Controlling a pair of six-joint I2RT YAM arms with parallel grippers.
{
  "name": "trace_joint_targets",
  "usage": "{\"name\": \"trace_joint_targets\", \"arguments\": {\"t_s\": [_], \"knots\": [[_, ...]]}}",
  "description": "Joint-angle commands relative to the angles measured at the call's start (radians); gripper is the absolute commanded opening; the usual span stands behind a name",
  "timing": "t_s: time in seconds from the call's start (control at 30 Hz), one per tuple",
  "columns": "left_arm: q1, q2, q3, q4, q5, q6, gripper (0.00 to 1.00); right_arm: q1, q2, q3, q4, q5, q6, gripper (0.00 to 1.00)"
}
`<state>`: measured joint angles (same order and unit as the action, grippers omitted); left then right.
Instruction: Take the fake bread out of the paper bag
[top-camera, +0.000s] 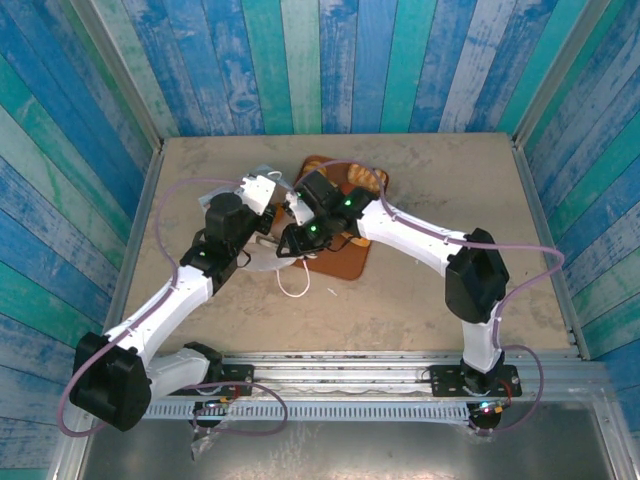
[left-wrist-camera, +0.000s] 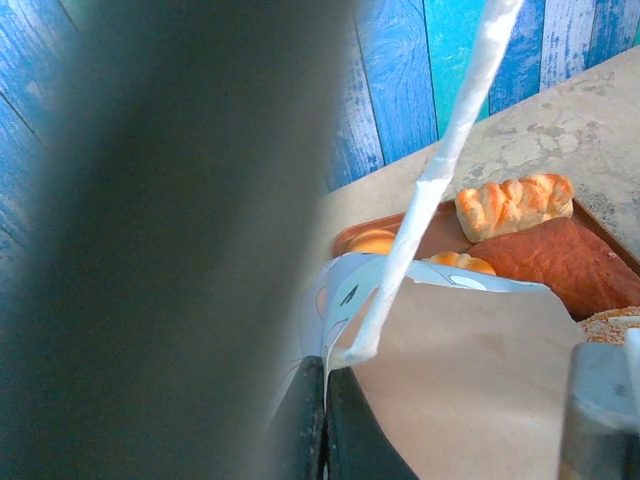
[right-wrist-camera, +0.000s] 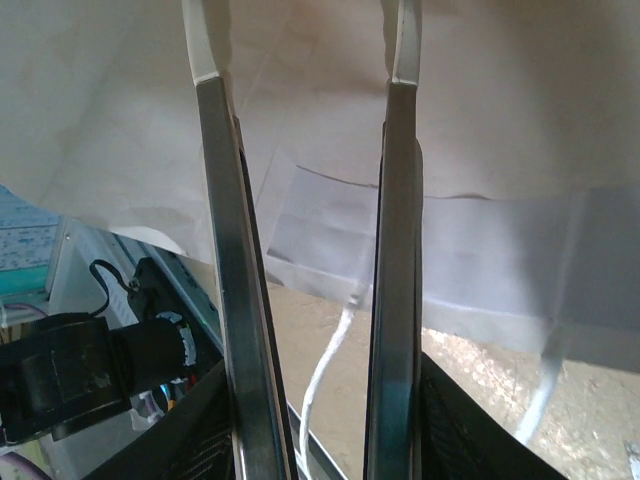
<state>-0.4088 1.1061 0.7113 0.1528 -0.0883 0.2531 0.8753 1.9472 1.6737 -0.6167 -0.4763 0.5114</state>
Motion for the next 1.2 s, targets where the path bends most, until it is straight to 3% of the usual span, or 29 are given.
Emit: {"name": "trace_joint_targets", "arguments": {"t_s": [0.0, 0.4, 0.63, 1.17], "knots": [[-0.002, -0.035, 0.005, 0.048, -0.004, -0.014, 0.01, 0.000, 0.009, 0.034, 0.056, -0.042, 0.012, 0.41], [-0.002, -0.029, 0.010, 0.045, 0.002, -0.024, 0.01, 0.002, 0.074, 0.091, 0.074, -0.060, 0.010, 0.41], [-0.002, -0.027, 0.013, 0.042, -0.018, -0.030, 0.00, 0.002, 0.077, 0.106, 0.059, -0.033, -0.005, 0.23], [-0.002, -0.052, -0.014, 0.077, -0.157, -0.092, 0.00, 0.003, -0.083, -0.022, 0.031, 0.119, -0.047, 0.10]]}}
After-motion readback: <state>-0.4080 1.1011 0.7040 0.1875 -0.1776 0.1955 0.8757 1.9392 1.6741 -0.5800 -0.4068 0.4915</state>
